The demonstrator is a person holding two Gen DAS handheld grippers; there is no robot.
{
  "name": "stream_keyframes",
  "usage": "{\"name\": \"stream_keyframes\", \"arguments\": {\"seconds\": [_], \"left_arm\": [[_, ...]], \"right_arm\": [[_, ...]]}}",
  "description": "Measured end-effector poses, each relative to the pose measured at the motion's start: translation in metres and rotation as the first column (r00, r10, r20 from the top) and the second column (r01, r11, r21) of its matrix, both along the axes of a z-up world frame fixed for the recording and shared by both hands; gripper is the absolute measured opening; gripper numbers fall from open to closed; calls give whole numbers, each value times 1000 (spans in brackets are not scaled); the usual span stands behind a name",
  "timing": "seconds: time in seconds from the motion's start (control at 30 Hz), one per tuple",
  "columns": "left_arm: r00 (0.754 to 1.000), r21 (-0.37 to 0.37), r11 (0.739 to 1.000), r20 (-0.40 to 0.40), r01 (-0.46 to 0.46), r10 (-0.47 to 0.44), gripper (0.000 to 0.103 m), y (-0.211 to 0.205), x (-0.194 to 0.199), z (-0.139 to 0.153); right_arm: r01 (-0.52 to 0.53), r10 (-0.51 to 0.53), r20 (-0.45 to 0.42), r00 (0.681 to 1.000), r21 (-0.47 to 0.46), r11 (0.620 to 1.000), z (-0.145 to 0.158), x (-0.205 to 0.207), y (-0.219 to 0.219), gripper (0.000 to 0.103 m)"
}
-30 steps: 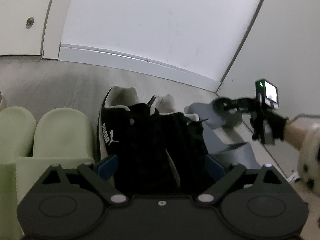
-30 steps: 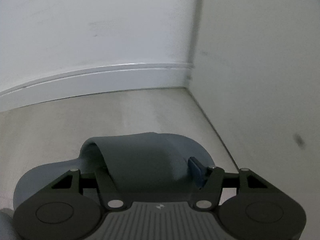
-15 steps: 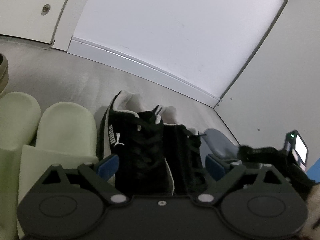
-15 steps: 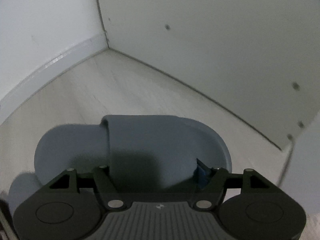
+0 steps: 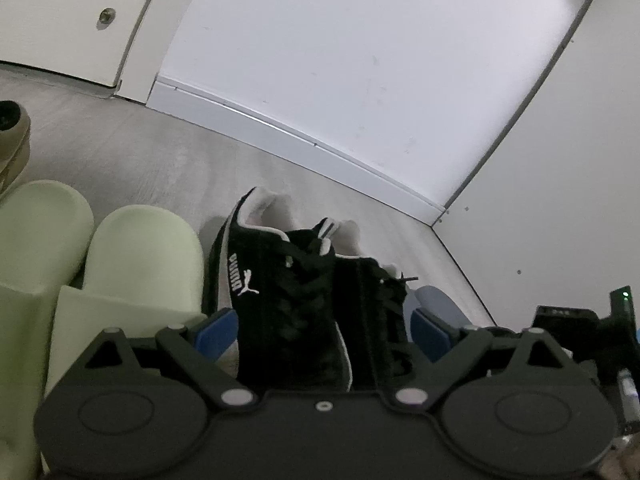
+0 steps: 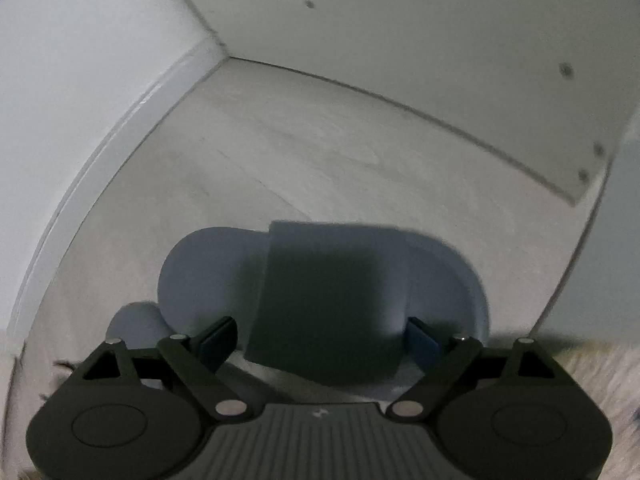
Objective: Organize scattered shoes
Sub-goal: 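Lift and carry the grey slide with the right tool toward its pair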
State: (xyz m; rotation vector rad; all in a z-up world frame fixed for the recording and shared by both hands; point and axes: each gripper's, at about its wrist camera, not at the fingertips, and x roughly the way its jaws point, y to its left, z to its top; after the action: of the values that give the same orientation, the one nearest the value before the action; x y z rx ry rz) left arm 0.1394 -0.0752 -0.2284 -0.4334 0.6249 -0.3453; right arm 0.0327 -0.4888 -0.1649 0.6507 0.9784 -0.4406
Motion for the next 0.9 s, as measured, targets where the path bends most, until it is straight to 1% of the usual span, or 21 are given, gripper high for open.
{"name": "stream_keyframes", "arguments": {"seconds": [0.03,0.1,0.17,0.2,0.27,0.3,0.33,0.43,0.5,0.63,0.7,0.73,0.83,0.9], "left_arm": [[1000,-8,1000,-2,-2,2,94,1,0,0],[1000,-8,1000,-2,-1,1,94,0,1,0],[1000,-2,1000,1,8,-8,94,-2,1,1],[1000,2,1000,3,14,-14,94,-3,1,1],[1000,12,1000,9,27,-27,94,-5,0,1],[999,19,999,12,32,-32,94,-6,-1,2],[999,25,999,15,35,-35,94,-7,-1,2],[999,27,999,18,28,-29,94,-5,-3,2],[1000,15,1000,14,22,-22,94,-4,-3,2],[1000,3,1000,13,19,-19,94,-2,-2,2],[1000,7,1000,17,23,-24,94,-3,-2,3],[999,11,1000,20,26,-26,94,-4,-3,3],[999,11,1000,21,25,-25,94,-4,-3,3],[999,11,1000,22,24,-25,94,-4,-3,3]], "right_arm": [[-30,31,10,999,-34,999,3,-2,-1,92],[-132,136,33,990,-107,986,9,-8,-4,92],[-211,216,18,976,-142,967,9,-10,-4,93],[-229,234,23,972,-132,964,6,-10,-6,93],[-222,224,39,974,-45,974,-1,-9,-15,93],[-206,204,56,977,37,978,-7,-8,-19,93],[-190,184,67,981,95,977,-11,-9,-22,93],[-115,102,69,992,221,968,-24,-9,-23,94],[-120,106,80,991,203,972,-26,-10,-13,94],[-206,186,113,976,214,955,-29,-12,10,96],[-243,227,120,967,149,958,-27,-14,24,96],[-245,229,124,966,142,959,-25,-14,25,96],[-254,234,131,963,161,954,-27,-16,23,96],[-289,274,122,954,133,948,-28,-16,29,96]]}}
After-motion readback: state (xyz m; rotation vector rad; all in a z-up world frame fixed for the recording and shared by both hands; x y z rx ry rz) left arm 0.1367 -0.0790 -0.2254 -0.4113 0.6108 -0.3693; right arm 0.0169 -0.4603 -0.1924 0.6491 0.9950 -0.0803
